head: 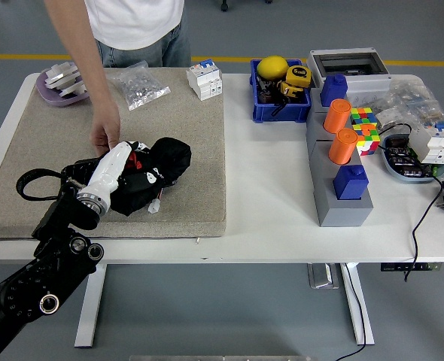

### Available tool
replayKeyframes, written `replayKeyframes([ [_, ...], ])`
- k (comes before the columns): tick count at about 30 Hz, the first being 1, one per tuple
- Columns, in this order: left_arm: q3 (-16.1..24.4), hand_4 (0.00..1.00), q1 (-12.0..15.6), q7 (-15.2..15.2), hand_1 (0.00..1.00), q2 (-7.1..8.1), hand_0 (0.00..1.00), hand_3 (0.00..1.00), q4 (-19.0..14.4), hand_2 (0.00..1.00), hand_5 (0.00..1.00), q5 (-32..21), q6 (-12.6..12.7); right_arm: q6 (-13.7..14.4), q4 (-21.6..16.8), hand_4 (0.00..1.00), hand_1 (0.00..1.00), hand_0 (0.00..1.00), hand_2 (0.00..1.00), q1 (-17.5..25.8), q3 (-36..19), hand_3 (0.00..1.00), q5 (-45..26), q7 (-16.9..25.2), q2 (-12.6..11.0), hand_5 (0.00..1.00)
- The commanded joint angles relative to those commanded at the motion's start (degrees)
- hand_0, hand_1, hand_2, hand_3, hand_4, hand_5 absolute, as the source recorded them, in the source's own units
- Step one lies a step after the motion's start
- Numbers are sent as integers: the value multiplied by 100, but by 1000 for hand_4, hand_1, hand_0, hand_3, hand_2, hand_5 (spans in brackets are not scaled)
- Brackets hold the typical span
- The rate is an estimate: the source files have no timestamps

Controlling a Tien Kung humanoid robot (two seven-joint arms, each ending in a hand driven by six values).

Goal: Pick the rag up,wipe the panel,place it on the desk

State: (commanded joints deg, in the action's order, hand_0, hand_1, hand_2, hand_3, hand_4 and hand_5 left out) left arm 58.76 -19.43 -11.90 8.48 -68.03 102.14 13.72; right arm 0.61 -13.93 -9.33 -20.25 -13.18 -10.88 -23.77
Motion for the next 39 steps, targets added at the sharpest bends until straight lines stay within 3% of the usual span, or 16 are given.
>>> replayKeyframes([
  [5, 49, 166, -9, -10, 196, -30, 207, 535, -2, 601, 2, 45, 20, -2, -1, 998, 284, 752, 654, 4, 21, 618, -29, 5, 5, 560],
  [10, 202, 172, 31, -22, 197, 33, 206, 537, -14, 599, 2, 91, 47, 1, 3, 998, 285, 753, 654, 8, 3, 617, -30, 17, 10, 559],
  [28, 1037, 170, 518, -16, 196, 418, 207, 536, -113, 595, 2, 303, 85, -11, 28, 998, 284, 752, 653, 44, -63, 617, -29, 26, -22, 558],
  [39, 1552, 165, 816, -15, 196, 569, 206, 533, -151, 593, 2, 394, 141, -22, 52, 998, 284, 750, 653, 83, -59, 618, -84, 17, -14, 559],
])
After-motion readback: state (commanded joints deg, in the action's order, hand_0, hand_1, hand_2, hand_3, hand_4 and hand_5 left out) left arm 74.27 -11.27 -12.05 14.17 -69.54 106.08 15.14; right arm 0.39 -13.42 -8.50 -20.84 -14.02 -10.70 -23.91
